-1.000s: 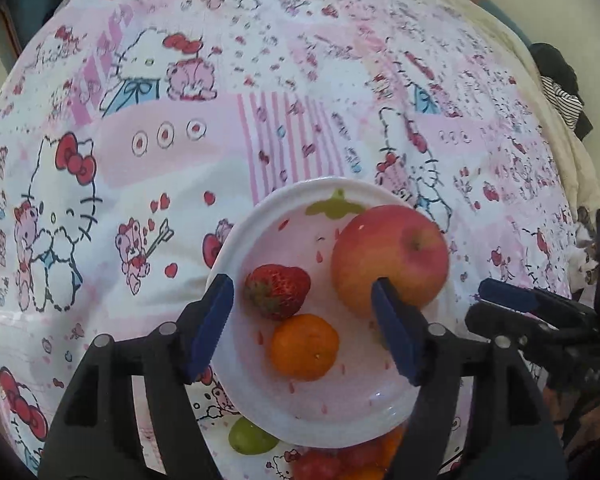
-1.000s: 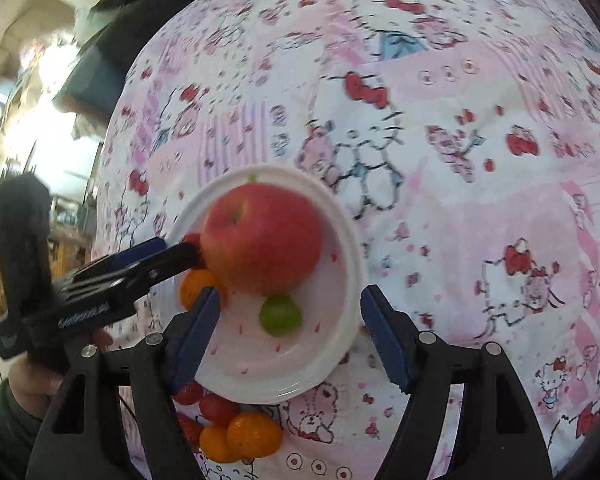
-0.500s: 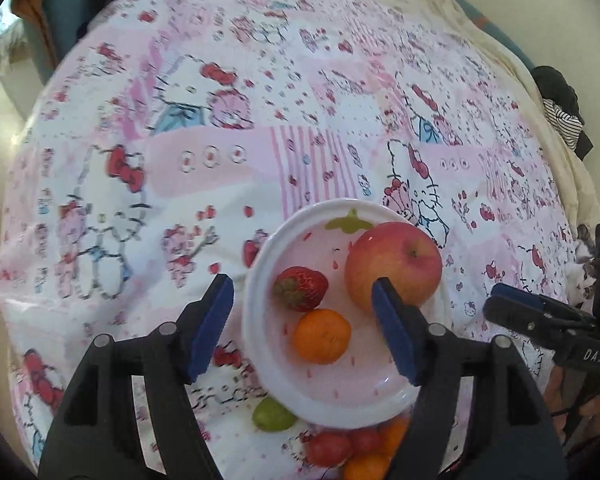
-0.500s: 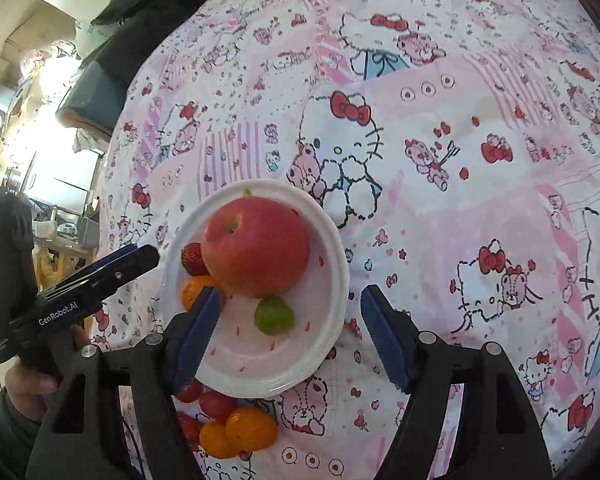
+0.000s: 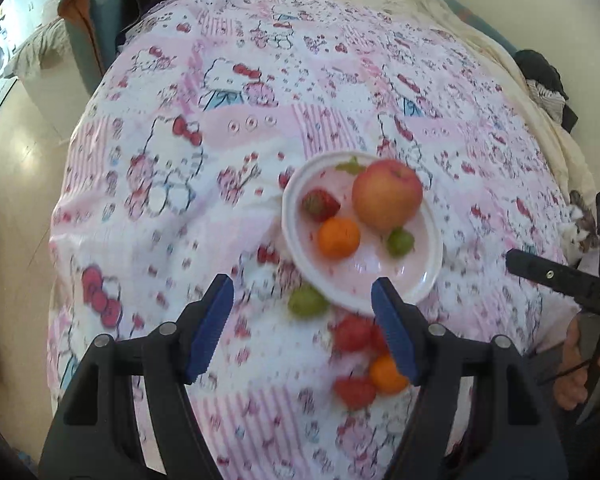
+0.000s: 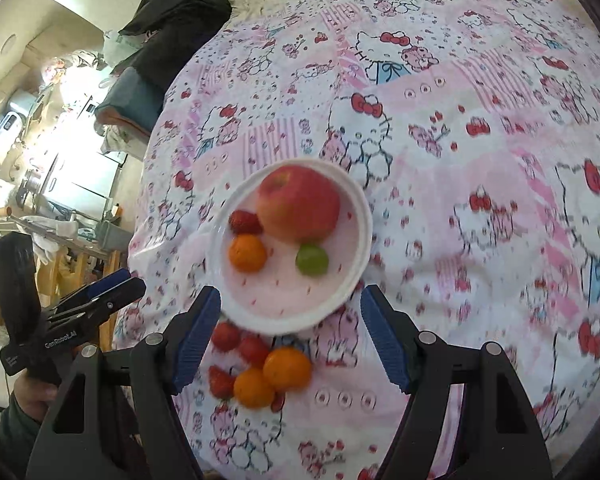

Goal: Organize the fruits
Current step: 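Lift both open grippers away from the plate, then grasp a second strawberry with the left gripper while the right gripper grasps a mandarin orange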

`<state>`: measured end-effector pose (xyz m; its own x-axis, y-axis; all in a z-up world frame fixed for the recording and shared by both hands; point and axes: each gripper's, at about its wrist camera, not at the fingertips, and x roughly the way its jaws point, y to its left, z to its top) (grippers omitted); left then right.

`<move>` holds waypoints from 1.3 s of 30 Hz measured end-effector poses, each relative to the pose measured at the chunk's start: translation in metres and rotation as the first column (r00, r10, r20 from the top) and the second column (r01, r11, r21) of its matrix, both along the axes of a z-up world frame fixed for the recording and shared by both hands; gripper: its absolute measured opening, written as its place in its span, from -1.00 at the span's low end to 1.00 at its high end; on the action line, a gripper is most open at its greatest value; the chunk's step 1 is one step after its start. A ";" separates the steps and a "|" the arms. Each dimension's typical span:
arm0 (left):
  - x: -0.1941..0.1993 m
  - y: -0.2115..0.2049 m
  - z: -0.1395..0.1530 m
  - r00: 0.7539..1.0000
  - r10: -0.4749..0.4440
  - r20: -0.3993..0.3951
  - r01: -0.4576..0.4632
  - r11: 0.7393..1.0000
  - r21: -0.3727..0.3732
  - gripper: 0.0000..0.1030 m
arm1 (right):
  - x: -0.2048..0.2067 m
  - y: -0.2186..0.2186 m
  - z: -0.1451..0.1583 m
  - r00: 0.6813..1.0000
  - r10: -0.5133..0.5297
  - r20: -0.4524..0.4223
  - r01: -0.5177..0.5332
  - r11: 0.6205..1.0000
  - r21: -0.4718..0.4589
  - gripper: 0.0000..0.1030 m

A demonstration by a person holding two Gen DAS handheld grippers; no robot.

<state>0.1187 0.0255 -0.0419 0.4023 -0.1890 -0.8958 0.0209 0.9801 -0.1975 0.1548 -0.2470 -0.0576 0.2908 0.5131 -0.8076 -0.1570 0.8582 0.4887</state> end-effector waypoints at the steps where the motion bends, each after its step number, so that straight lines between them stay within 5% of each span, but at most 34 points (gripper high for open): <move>1: -0.004 -0.001 -0.001 1.000 -0.005 -0.002 0.005 1.000 0.008 0.33 | -0.006 0.000 0.000 1.000 0.002 0.000 -0.002 1.000 0.002 0.46; 10: -0.045 -0.026 -0.024 0.985 -0.149 -0.085 0.154 0.986 0.059 0.33 | -0.037 0.001 -0.014 0.998 -0.032 -0.044 0.033 0.999 0.019 0.46; 16: -0.060 -0.070 -0.054 0.906 -0.373 -0.199 0.403 0.905 0.138 0.33 | -0.036 0.009 -0.023 0.997 -0.028 -0.067 0.027 1.000 -0.006 0.46; 20: -0.062 -0.086 -0.071 0.863 -0.440 -0.249 0.485 0.859 0.162 0.33 | -0.035 0.006 -0.025 0.996 -0.045 -0.073 0.043 0.999 -0.025 0.46; 39: -0.044 -0.120 -0.088 0.827 -0.475 -0.300 0.545 0.809 0.222 -0.25 | -0.038 -0.024 -0.032 0.989 -0.108 -0.104 0.103 0.993 -0.053 0.46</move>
<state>0.0748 -0.0946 -0.1299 0.1067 -0.0333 -0.9937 0.5243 0.8511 0.0278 0.1172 -0.2714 -0.0894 0.2522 0.4448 -0.8594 -0.0139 0.8896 0.4564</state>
